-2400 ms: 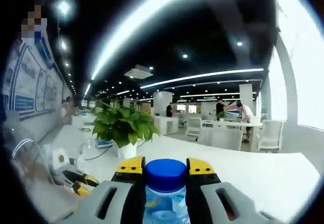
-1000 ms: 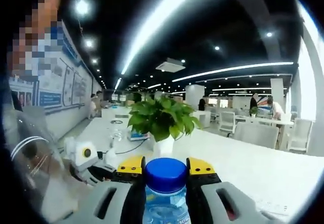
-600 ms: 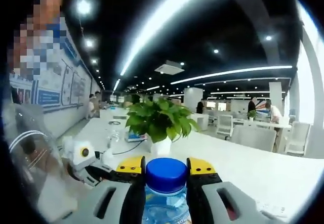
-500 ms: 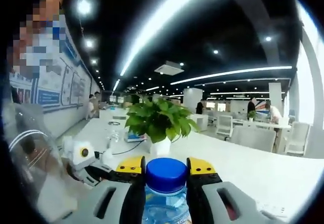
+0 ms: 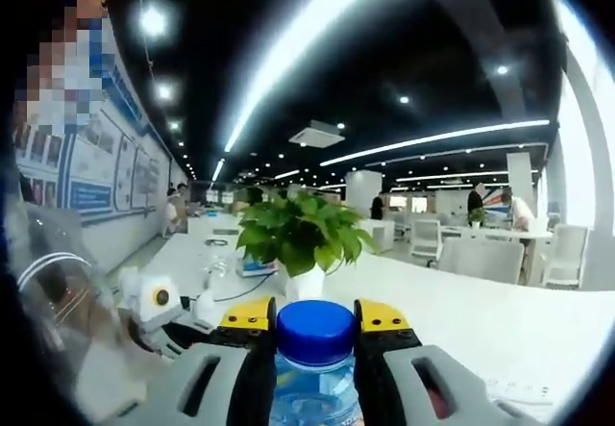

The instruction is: Open the cover put in the Mizone put the cover back on

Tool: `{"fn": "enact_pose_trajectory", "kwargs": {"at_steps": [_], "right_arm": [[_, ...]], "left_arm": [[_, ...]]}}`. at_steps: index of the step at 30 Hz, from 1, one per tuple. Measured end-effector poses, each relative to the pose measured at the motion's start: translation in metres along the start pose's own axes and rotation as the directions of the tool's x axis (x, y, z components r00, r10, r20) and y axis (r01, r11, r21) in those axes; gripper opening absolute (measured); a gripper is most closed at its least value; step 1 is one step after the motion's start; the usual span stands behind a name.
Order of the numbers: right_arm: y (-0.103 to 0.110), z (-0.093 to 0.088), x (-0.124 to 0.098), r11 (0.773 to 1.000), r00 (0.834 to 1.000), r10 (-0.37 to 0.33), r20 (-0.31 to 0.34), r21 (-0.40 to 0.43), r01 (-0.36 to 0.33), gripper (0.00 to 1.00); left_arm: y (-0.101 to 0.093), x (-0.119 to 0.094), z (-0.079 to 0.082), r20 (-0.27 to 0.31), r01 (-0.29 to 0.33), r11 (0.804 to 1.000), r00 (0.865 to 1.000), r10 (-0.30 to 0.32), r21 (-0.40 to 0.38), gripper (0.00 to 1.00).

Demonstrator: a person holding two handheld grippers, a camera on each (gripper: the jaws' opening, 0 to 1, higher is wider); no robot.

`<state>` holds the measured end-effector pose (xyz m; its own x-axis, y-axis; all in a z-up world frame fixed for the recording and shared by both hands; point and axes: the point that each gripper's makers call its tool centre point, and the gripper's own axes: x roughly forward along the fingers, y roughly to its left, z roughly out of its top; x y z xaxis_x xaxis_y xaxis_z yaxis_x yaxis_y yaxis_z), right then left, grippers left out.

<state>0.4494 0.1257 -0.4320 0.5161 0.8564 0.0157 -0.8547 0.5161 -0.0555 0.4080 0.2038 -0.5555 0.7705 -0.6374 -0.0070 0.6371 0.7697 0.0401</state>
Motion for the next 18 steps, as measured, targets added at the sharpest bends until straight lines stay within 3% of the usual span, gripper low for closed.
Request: {"fn": "enact_pose_trajectory", "kwargs": {"at_steps": [18], "right_arm": [[0.0025, -0.0022, 0.0016, 1.000, 1.000, 0.006, -0.001, -0.009, -0.006, 0.29]], "left_arm": [[0.0007, -0.0023, 0.0049, 0.015, -0.003, 1.000, 1.000, 0.004, -0.006, 0.19]]}}
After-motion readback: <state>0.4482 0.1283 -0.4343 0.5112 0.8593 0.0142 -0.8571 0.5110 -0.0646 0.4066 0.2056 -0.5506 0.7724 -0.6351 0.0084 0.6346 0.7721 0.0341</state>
